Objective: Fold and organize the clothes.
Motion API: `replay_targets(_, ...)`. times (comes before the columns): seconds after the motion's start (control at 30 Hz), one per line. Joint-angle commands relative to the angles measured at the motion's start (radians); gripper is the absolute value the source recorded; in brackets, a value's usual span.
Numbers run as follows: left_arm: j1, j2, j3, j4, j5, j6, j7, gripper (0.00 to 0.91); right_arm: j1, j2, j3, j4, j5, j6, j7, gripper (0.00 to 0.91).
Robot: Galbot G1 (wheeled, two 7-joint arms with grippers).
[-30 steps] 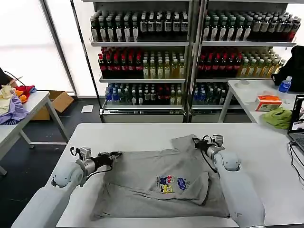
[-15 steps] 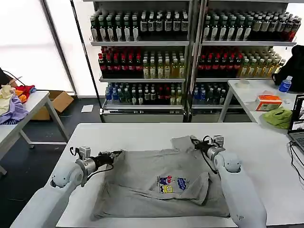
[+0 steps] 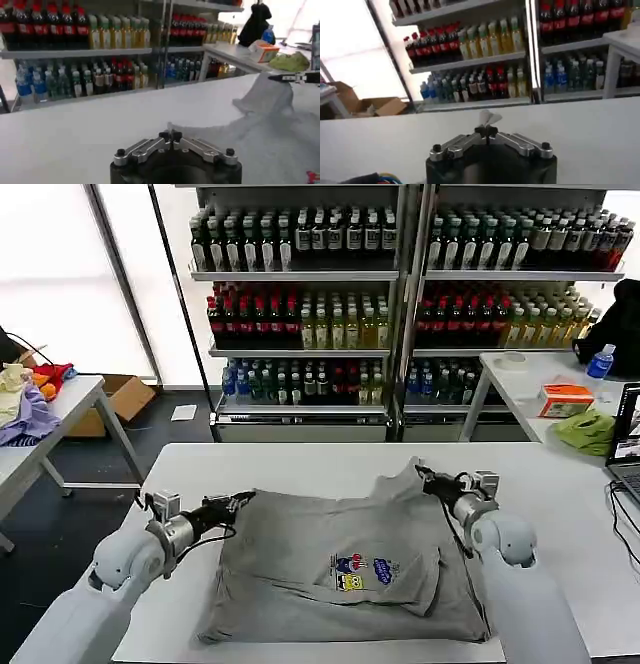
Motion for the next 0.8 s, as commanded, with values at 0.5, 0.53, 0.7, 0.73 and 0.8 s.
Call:
replay_targets(0.5,0.652,0.077,-0.283,-0.458,0.216,-0.006,-0.044,0.010,-0.715,-0.001,0.210,0.583,0.040,0.004,0.042,0.000)
replay_targets(0.53,0.673,0.075,-0.295,-0.466,0.216,-0.006,-0.041,0.010,-0.734,0.006,0.215,0.592,0.036,0.004,0.049,0.000)
replay_targets(0.7,0.749,0.064,-0.306,-0.473,0.261,-0.011,-0.016,0.010,-0.818,0.031,0.232,0.616,0.024,0.005,0.061,0.000)
replay_targets(0.73,0.753,0.057,-0.300,-0.464,0.280,-0.013,-0.017,0.222,-0.830,0.033,0.231,0.611,0.011,0.006,0.061,0.000)
replay_targets(0.8,0.759,0.048,-0.295,-0.459,0.304,-0.016,-0.017,0.907,-0.831,0.036,0.229,0.605,0.002,0.006,0.063,0.806)
